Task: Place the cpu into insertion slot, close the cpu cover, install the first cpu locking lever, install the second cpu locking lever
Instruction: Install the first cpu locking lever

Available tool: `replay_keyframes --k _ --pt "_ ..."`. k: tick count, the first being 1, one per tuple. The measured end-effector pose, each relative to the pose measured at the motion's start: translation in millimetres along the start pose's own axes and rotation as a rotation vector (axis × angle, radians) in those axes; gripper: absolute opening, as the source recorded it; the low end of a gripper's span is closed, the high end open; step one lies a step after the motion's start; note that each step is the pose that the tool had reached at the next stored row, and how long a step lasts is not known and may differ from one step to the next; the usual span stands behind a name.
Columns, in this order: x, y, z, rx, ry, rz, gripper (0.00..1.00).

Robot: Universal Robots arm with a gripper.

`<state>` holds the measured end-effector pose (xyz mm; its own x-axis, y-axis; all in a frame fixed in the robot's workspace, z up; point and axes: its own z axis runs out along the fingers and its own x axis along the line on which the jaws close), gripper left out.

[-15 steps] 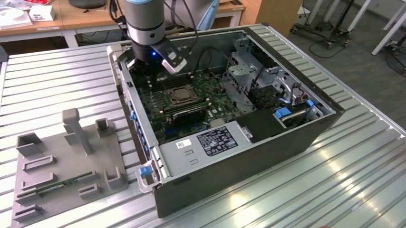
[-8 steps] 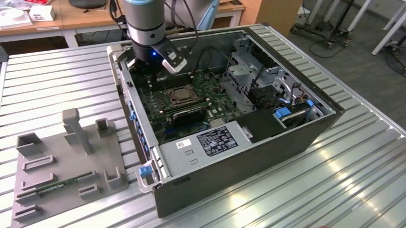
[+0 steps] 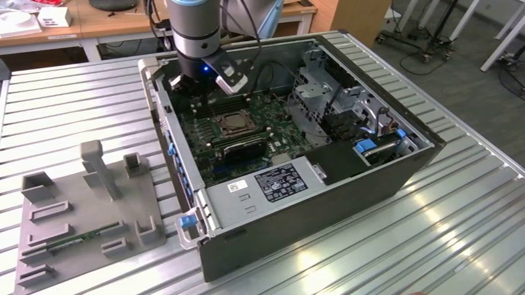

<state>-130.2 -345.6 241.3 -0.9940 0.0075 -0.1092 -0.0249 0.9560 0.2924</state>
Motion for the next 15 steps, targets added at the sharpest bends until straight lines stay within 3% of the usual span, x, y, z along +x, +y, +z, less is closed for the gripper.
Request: replay_keyframes --k 15 --pt "-26.8 -1.6 2.9 0.0008 -0.0021 0.007 0.11"
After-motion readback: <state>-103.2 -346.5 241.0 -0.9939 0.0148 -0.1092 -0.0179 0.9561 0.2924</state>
